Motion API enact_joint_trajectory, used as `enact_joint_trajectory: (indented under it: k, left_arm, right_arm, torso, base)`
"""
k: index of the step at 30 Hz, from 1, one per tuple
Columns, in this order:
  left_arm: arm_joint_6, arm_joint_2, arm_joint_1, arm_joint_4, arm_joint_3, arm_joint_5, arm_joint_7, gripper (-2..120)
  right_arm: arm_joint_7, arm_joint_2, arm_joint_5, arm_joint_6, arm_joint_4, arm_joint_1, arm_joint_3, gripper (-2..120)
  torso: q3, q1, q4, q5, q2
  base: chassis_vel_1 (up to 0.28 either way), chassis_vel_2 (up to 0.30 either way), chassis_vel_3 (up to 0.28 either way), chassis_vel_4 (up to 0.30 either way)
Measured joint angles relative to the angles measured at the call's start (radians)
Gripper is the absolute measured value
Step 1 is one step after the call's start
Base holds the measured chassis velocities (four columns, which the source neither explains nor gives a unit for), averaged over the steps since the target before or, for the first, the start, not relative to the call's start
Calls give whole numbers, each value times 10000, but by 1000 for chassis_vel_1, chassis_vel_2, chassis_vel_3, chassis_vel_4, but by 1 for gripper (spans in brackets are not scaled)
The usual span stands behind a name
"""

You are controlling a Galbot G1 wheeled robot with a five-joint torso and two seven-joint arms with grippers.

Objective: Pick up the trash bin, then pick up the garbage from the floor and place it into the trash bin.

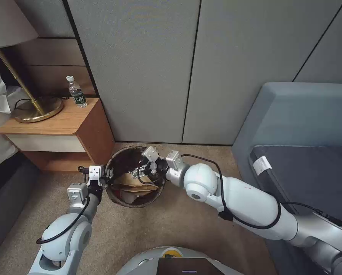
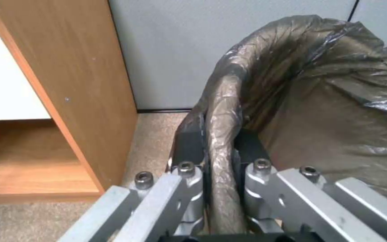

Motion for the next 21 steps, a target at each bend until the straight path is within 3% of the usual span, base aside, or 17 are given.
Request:
enact_joint_trajectory:
  k: [6,10,21]
  left_arm:
    - [-12,-3,-36,38,-18,-22,0,5]
    - [-15,-7,-54,61,-22,-34,0,5]
    - [-15,6,-57,85,-52,-44,-2,5]
  right_arm:
    - [8,-293,394,235,517,-253,823,100]
    - [-177,-676,655,628,900,-642,1893,100]
    - [-289,-1419,769,1661,1304,-1411,3080,100]
  torso:
    - [0,0,-2,1,0]
    - [0,0,-2,1,0]
    - [-1,0,0,1,0]
  base:
    - [0,0,0,0]
    - [0,0,0,0]
    - [0,0,0,0]
